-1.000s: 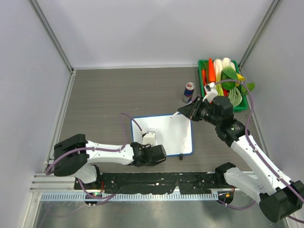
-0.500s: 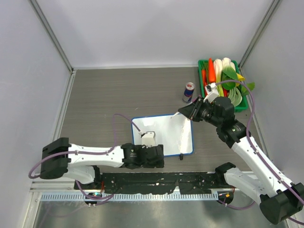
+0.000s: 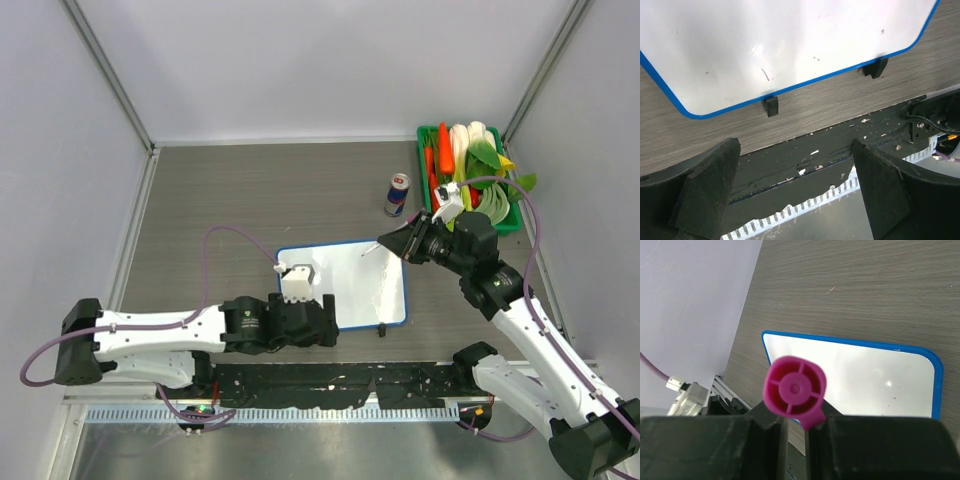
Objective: Write a sentence on the whiteboard
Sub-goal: Hold the whiteboard on the whiteboard stand.
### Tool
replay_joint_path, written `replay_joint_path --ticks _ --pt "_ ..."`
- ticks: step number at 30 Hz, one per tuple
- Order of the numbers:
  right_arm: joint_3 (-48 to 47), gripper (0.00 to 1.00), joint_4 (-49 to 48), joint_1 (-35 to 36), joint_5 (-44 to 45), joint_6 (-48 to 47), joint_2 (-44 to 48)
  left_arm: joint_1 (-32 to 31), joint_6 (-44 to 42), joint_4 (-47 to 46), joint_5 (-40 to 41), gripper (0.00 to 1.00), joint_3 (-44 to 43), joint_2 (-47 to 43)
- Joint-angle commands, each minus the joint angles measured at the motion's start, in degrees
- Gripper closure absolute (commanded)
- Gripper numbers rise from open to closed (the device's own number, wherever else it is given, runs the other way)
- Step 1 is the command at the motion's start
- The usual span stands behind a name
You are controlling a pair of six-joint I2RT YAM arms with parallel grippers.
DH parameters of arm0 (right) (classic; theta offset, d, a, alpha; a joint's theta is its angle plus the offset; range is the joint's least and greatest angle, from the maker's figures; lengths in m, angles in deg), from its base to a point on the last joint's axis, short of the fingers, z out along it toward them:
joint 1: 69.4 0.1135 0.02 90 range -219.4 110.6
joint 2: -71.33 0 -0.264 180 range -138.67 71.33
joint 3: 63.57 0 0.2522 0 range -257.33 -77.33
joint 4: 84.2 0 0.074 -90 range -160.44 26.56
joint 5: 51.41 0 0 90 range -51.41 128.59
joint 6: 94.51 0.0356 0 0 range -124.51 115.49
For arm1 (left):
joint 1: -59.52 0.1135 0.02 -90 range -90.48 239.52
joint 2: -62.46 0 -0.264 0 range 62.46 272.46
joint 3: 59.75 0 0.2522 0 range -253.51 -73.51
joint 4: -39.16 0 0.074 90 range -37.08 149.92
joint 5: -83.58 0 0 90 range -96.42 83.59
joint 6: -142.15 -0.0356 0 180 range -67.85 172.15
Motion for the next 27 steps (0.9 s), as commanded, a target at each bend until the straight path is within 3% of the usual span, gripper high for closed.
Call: replay_joint_path --ticks 1,17,27 --pt "-0.22 0.99 -1.06 -0.33 -0.35 -0.35 1.17 1.27 -4.72 1.63 4.87 0.01 -4.15 -3.19" --pt "0.22 0.99 -0.44 -0.33 -0.35 -1.58 1.61 27.63 -26.69 3.73 -12.00 0.00 -11.01 -8.20" --pt "-0.22 0.98 0.09 -0.33 0.44 -2.90 1.26 41.78 -33.38 7.51 -19.55 0.00 -9.44 -13.47"
